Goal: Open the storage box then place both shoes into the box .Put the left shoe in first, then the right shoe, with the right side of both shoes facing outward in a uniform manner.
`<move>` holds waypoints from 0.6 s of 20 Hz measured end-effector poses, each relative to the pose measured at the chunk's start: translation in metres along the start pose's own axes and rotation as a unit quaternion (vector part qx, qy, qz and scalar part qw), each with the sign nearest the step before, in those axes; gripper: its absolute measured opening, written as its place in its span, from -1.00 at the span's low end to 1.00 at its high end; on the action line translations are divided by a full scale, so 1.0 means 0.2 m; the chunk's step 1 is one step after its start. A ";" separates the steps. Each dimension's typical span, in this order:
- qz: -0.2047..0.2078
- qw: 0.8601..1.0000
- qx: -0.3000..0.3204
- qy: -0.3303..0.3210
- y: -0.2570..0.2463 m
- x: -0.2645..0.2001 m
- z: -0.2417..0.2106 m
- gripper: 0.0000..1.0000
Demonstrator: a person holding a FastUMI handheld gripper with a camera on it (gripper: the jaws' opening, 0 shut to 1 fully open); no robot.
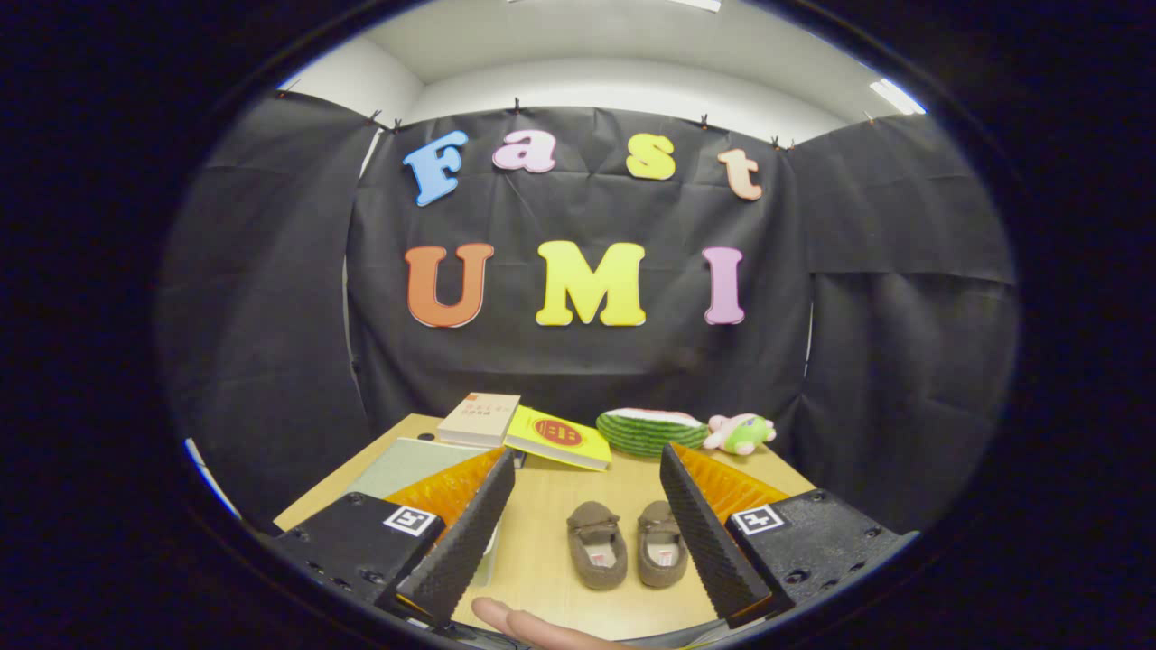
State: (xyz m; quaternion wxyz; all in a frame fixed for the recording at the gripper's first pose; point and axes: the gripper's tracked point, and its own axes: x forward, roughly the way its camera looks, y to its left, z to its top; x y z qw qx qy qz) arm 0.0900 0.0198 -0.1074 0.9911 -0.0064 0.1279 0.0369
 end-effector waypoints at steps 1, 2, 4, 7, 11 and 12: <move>0.004 1.000 0.006 0.010 0.00 0.06 -0.03 1.00; 0.014 1.000 0.014 0.016 0.01 0.12 -0.05 1.00; 0.034 0.998 0.036 0.032 0.03 0.25 -0.11 1.00; 0.081 0.991 0.076 0.078 0.09 0.42 -0.24 1.00; 0.157 0.973 0.118 0.119 0.19 0.62 -0.39 0.99; 0.180 0.966 0.127 0.131 0.22 0.66 -0.43 0.99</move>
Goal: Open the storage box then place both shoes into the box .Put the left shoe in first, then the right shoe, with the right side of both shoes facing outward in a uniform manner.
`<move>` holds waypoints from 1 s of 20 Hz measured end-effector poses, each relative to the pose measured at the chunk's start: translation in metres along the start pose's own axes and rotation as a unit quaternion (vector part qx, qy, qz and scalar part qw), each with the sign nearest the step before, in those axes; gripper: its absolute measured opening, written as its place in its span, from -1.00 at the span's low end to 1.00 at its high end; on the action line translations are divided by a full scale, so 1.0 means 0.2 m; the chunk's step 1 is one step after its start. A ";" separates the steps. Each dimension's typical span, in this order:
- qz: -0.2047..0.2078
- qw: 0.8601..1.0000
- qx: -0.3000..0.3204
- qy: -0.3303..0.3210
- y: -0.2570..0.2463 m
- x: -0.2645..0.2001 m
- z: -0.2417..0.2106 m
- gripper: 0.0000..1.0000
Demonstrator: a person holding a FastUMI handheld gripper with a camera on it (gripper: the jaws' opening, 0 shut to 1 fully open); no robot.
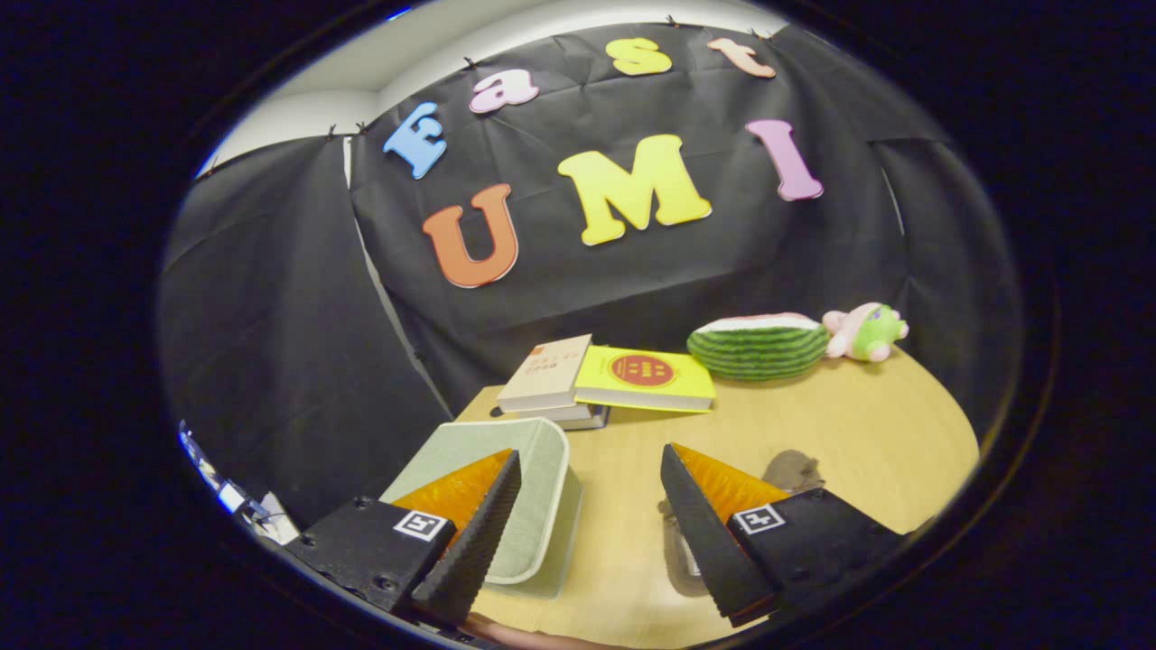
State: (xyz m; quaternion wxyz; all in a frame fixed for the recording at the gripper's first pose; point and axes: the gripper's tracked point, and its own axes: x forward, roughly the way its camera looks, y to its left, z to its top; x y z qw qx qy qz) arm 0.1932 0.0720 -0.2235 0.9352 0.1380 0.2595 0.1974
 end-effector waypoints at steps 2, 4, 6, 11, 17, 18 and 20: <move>0.071 0.997 0.030 0.031 0.07 0.09 -0.05 0.98; 0.152 0.983 0.082 0.056 0.18 0.15 -0.06 0.98; 0.181 0.973 0.128 0.068 0.17 0.24 -0.05 0.99; 0.232 0.932 0.239 0.144 0.14 0.50 -0.22 0.98; 0.257 0.894 0.304 0.207 0.09 0.64 -0.35 0.97; 0.266 0.893 0.291 0.218 0.11 0.65 -0.37 0.97; 0.293 0.883 0.272 0.245 0.18 0.65 -0.40 0.97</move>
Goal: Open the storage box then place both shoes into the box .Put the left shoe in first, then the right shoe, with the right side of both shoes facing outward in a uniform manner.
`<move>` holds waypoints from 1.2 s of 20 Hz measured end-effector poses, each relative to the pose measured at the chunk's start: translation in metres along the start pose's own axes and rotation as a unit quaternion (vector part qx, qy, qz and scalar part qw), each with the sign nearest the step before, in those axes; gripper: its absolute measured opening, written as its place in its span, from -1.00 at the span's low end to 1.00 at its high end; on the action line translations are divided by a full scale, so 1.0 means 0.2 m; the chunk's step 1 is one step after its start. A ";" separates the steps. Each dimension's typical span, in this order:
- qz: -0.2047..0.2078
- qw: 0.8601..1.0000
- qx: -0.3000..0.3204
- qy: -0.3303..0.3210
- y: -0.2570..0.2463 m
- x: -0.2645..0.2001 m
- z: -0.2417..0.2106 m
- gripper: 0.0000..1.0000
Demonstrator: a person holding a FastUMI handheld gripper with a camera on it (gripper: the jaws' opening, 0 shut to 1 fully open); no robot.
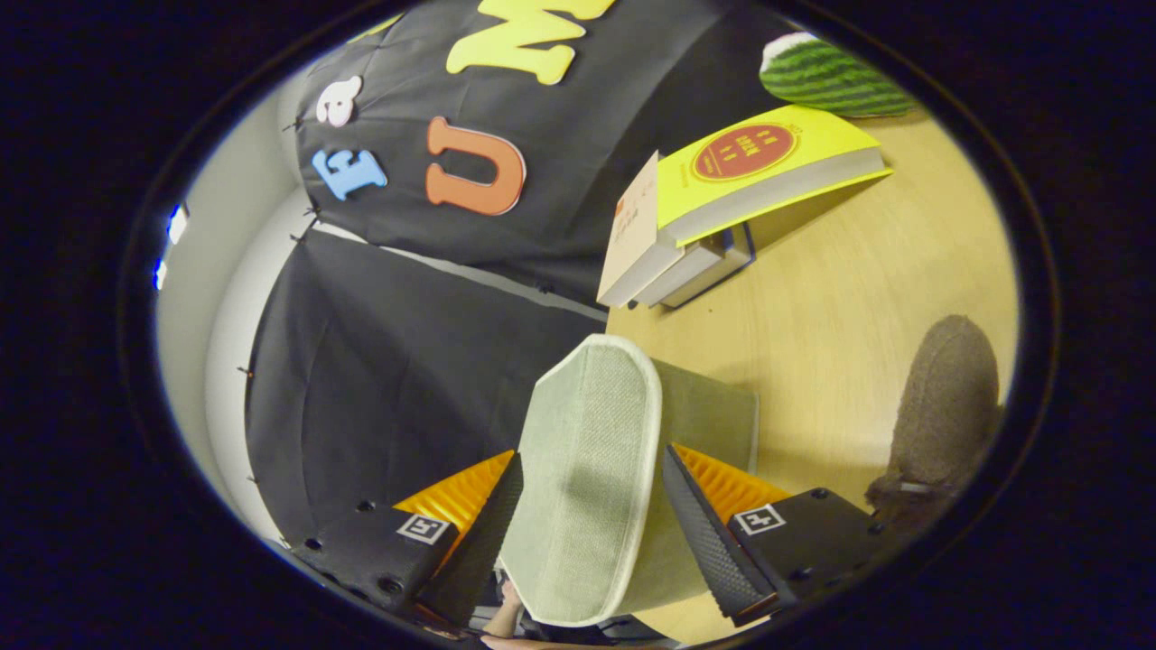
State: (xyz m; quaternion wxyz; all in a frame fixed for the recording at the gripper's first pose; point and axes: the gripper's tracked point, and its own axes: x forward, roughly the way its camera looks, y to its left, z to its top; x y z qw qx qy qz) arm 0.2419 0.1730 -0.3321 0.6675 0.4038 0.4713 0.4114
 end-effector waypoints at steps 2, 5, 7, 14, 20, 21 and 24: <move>0.007 0.999 0.003 0.039 0.00 0.03 -0.05 0.95; 0.025 0.996 0.021 0.077 0.02 0.05 -0.10 0.87; 0.030 0.996 0.035 0.078 -0.02 0.06 -0.10 0.74; 0.024 0.998 0.003 0.056 -0.02 -0.01 -0.07 0.17; 0.011 0.999 -0.024 0.034 0.02 -0.11 -0.03 -0.43; 0.011 0.999 -0.025 0.020 0.04 -0.13 -0.01 -0.54; -0.019 0.999 -0.049 -0.003 0.07 -0.13 0.01 -0.73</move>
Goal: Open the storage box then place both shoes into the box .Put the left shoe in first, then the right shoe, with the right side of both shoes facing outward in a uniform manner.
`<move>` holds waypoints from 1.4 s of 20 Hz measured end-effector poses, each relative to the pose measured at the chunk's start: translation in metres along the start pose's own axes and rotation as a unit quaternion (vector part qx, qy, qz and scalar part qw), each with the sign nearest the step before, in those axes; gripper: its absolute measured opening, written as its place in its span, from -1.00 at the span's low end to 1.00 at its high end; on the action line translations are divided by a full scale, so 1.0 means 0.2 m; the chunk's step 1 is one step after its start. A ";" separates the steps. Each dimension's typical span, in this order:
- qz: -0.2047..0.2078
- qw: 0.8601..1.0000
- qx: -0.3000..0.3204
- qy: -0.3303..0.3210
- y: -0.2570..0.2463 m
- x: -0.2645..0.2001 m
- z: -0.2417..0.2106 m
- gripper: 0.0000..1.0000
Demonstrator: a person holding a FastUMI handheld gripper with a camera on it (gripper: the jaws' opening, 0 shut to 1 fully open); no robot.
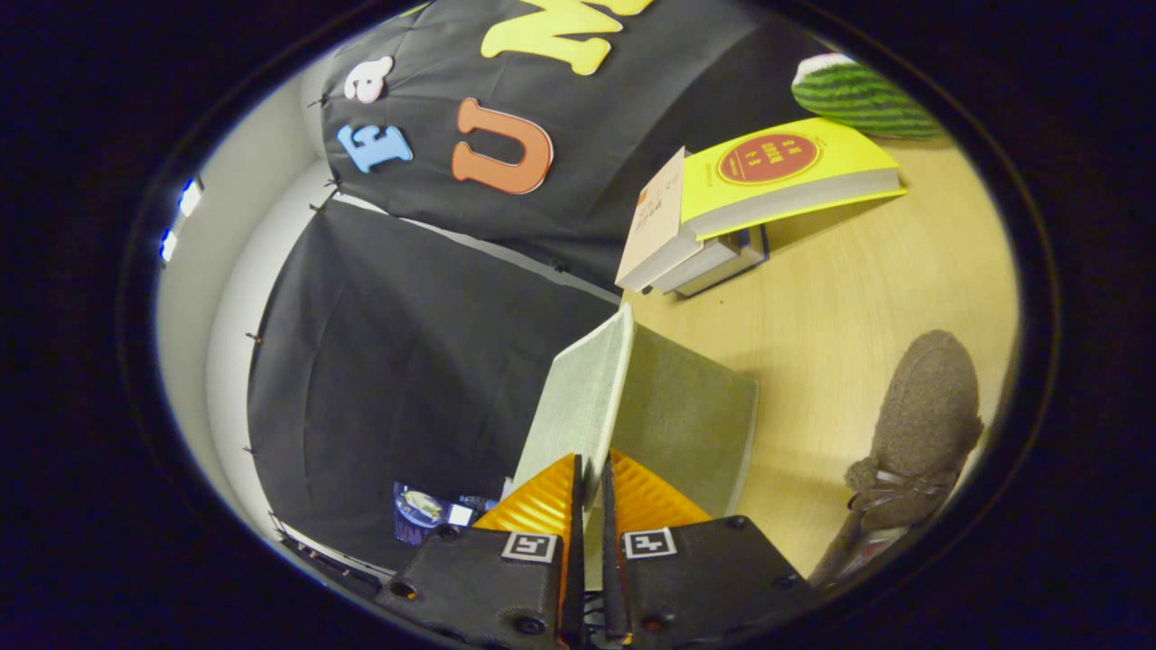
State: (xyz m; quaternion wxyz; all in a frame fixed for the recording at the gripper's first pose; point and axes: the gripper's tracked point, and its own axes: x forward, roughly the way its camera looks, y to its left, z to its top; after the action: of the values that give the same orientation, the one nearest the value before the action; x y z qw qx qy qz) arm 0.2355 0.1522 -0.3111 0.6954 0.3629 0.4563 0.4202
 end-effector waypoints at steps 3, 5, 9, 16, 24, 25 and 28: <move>-0.020 0.999 -0.032 -0.006 0.08 -0.03 0.00 -0.80; -0.020 0.999 -0.035 -0.013 0.15 -0.05 0.01 -0.81; -0.018 0.998 -0.060 -0.024 0.33 -0.09 0.02 -0.81; -0.016 0.990 -0.135 -0.030 0.68 -0.11 -0.07 -0.81; -0.060 0.988 -0.130 -0.054 0.96 0.01 -0.07 -0.81; -0.074 0.988 -0.123 -0.061 0.98 0.05 -0.07 -0.80; -0.092 0.986 -0.121 -0.068 1.07 0.16 -0.06 -0.74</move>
State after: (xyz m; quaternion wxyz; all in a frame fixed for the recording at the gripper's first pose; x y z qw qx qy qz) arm 0.1765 0.2662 -0.1353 0.7995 0.2603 0.3845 0.3810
